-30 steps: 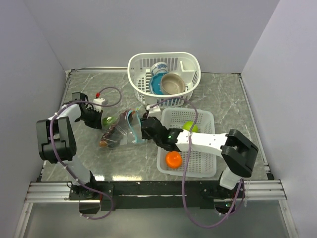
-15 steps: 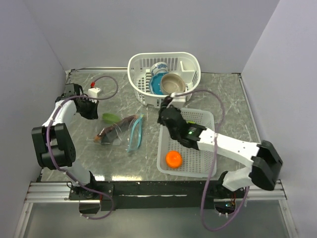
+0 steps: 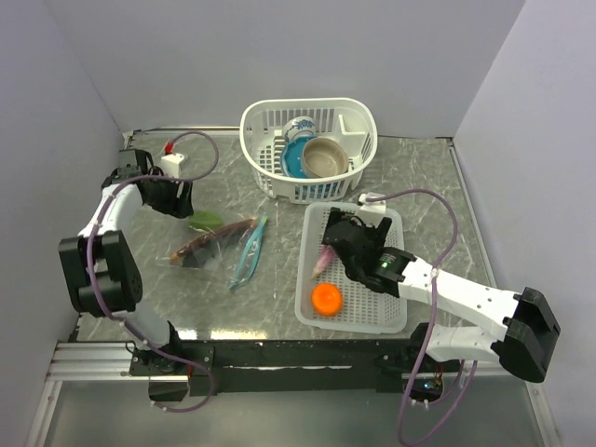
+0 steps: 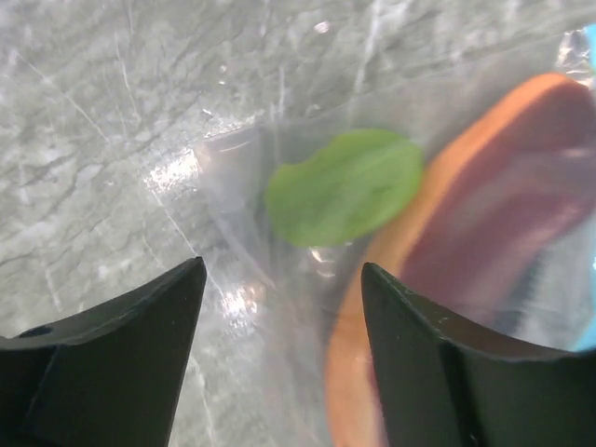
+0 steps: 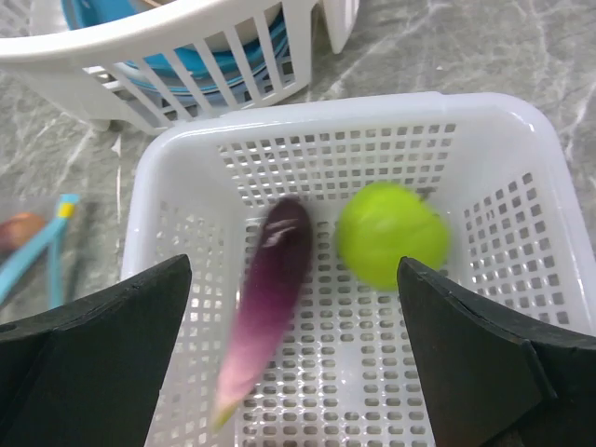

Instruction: Open the zip-top bag and remove the fake food

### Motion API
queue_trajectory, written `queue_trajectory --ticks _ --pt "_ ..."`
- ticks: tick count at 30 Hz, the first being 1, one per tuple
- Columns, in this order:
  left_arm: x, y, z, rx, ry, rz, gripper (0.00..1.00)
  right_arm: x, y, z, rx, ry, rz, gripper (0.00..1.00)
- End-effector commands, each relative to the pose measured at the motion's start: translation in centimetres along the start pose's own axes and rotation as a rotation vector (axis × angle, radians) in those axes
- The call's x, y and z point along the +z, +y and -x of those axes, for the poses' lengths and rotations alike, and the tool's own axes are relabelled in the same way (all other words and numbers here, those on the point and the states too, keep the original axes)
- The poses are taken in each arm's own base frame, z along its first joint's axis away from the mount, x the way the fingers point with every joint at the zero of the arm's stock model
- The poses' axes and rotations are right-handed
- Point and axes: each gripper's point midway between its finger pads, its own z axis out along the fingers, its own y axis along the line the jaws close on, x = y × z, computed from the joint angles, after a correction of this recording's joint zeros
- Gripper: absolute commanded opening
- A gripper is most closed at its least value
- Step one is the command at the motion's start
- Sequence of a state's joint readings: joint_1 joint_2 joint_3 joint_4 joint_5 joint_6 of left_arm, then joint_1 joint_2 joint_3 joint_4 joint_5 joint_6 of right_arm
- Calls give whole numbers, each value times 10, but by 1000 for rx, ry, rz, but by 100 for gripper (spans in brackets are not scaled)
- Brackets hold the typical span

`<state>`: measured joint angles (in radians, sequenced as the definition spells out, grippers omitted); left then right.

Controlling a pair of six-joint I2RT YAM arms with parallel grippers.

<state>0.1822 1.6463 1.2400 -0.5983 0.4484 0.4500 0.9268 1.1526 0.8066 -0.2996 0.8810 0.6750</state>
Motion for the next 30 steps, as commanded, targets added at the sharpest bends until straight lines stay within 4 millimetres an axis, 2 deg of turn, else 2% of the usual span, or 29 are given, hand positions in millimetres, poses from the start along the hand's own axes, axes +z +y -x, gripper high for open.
queue_trajectory --ticks 1,5,7,10,11,12,13,16,19,20,22,23,24,26,27,29,30 --pt "19 17 3 -22 -5 25 88 -6 10 16 77 -38 52 100" --pt "42 34 -15 -52 63 58 88 -7 18 19 80 -39 77 100" --pt "49 33 -22 -63 83 37 84 -9 21 20 74 -40 90 100" --pt "55 22 -27 -93 95 -46 50 -10 23 19 79 -43 101 100" --pt "57 18 -22 -101 78 -79 11 -9 23 19 83 -45 104 100" --pt "57 15 -19 -117 69 -92 1 -9 24 19 86 -45 108 100" --pt "54 10 -19 -126 76 -114 1 -9 25 20 86 -45 110 100" --pt "42 -6 -3 -119 32 -191 1 -9 28 19 87 -43 117 100" --pt "18 -22 21 -120 -23 -256 1 -9 38 20 87 -41 156 100" --pt "0 -30 34 -115 -43 -275 1 -9 45 20 93 -41 184 100" --pt "-22 -49 53 -114 -92 -355 1 -10 56 18 71 -37 225 100" --pt "-39 -57 70 -96 -133 -366 1 -9 66 16 72 -37 252 100" --pt "-49 -66 72 -105 -127 -390 1 -10 73 12 60 -26 279 100" --pt "-73 -86 87 -64 -171 -438 1 -9 88 1 29 -17 312 100" --pt "-80 -96 85 -67 -161 -459 1 -9 94 1 27 -14 314 100" --pt "-93 -114 87 -43 -177 -486 1 -4 101 -15 -18 19 302 100" --pt "-97 -120 85 -44 -174 -496 1 -3 105 -13 -21 17 303 100"
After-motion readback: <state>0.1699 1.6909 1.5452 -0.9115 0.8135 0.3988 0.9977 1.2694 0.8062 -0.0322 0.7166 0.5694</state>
